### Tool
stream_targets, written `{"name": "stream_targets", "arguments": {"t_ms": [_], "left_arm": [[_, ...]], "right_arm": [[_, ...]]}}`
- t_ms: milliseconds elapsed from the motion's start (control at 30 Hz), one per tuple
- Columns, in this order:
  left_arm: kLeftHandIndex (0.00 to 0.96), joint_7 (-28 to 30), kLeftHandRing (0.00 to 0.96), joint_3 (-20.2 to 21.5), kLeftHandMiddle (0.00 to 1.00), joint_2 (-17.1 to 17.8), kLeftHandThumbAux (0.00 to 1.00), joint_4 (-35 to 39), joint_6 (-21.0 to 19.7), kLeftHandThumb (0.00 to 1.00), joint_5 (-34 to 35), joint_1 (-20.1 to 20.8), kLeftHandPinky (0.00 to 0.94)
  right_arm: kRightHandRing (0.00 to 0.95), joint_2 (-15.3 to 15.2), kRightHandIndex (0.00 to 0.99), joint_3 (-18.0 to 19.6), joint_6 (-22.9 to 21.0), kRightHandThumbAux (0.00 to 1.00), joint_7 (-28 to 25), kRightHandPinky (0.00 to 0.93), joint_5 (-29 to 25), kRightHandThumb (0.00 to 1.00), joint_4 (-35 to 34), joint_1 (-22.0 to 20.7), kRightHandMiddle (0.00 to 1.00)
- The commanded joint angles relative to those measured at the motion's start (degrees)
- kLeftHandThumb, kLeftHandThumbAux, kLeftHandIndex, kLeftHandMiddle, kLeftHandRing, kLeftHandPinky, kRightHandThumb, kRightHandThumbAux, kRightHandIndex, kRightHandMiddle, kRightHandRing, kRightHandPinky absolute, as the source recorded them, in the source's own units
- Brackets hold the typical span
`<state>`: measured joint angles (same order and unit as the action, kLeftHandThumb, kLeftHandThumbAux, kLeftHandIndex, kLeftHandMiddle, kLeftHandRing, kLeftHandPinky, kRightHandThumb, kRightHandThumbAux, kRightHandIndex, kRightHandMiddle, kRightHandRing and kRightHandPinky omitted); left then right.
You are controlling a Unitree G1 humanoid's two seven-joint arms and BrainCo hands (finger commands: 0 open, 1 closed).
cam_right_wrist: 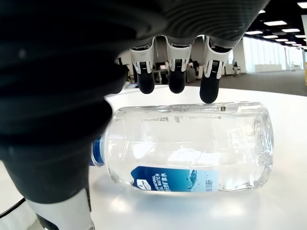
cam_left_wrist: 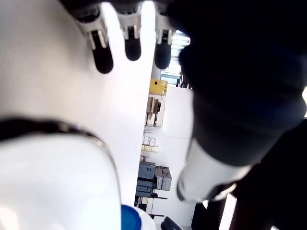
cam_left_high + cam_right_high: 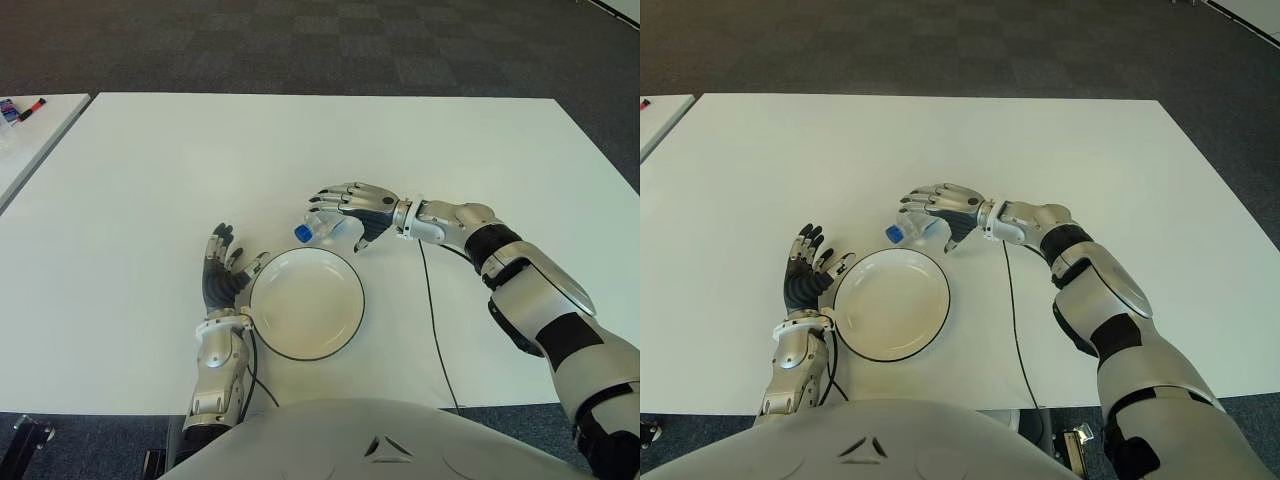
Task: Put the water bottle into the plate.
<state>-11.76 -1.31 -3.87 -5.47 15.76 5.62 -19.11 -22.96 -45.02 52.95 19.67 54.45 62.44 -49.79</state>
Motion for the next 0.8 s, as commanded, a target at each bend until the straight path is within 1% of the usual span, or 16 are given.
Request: {"name": "stream_targets", "arguments": {"t_ms": [33,167,400,467,633,667,700,733,800], "left_arm": [[0.117,0.25,0.089,-0.58,0.122,-3.17,0.958,-0.72,-1.56,0.018,0.29,-1.12,0.121],[0.12,0.33,0.091,-0.55,0.124,-3.13,0.958,-0.69,-1.61,0.014,0.43,-1.13,0.123],[0.12,0.31,0.091,-0.62,0.124,-3.1,0.953,-0.58,-1.85,0.008,0.45,-1.13,0.121],[0.12,0.37,0.092,-0.63,0.125,-3.12,0.955,-0.55,-1.9,0.007,0.54,-1.12,0.121],[0.121,0.33,0.092,-0.75,0.124,-3.3,0.96,-0.5,-1.78,0.007,0.6,-1.18,0.121],[0.121,0.27,0.092,-0.78,0.124,-3.34,0.96,-0.53,-1.72,0.007,0.56,-1.17,0.12],[0.12,0.23,0.092,-0.8,0.124,-3.37,0.961,-0.55,-1.68,0.007,0.53,-1.17,0.119],[0.12,0.2,0.092,-0.82,0.124,-3.38,0.961,-0.55,-1.66,0.006,0.51,-1.17,0.118],[0.119,0.13,0.092,-0.92,0.124,-3.42,0.962,-0.55,-1.57,0.004,0.4,-1.22,0.118]], "right_arm": [[0.044,0.6,0.0,-0.88,-0.41,0.855,1.19,0.197,1.31,0.0,0.74,0.39,0.0],[0.04,0.82,0.0,-1.08,-0.55,0.851,1.66,0.172,1.57,0.0,1.08,0.14,0.0],[0.037,1.39,0.0,-1.5,-1.05,0.842,2.69,0.162,1.87,0.0,1.67,-0.56,0.0],[0.037,1.83,0.0,-1.34,-1.56,0.842,2.66,0.173,1.62,0.0,2.06,-0.74,0.0],[0.039,2.41,0.0,-1.38,-2.25,0.851,2.74,0.211,1.6,0.0,2.74,-1.18,0.0],[0.043,2.59,0.0,-1.39,-2.47,0.853,2.73,0.235,1.62,0.0,2.87,-1.36,0.0],[0.059,2.73,0.0,-1.4,-2.63,0.857,2.74,0.289,1.64,0.0,2.97,-1.49,0.0],[0.07,2.82,0.0,-1.41,-2.73,0.859,2.75,0.323,1.65,0.0,3.05,-1.57,0.0],[0.078,2.91,0.0,-1.4,-2.91,0.861,2.79,0.353,1.62,0.0,3.12,-1.64,0.0]]}}
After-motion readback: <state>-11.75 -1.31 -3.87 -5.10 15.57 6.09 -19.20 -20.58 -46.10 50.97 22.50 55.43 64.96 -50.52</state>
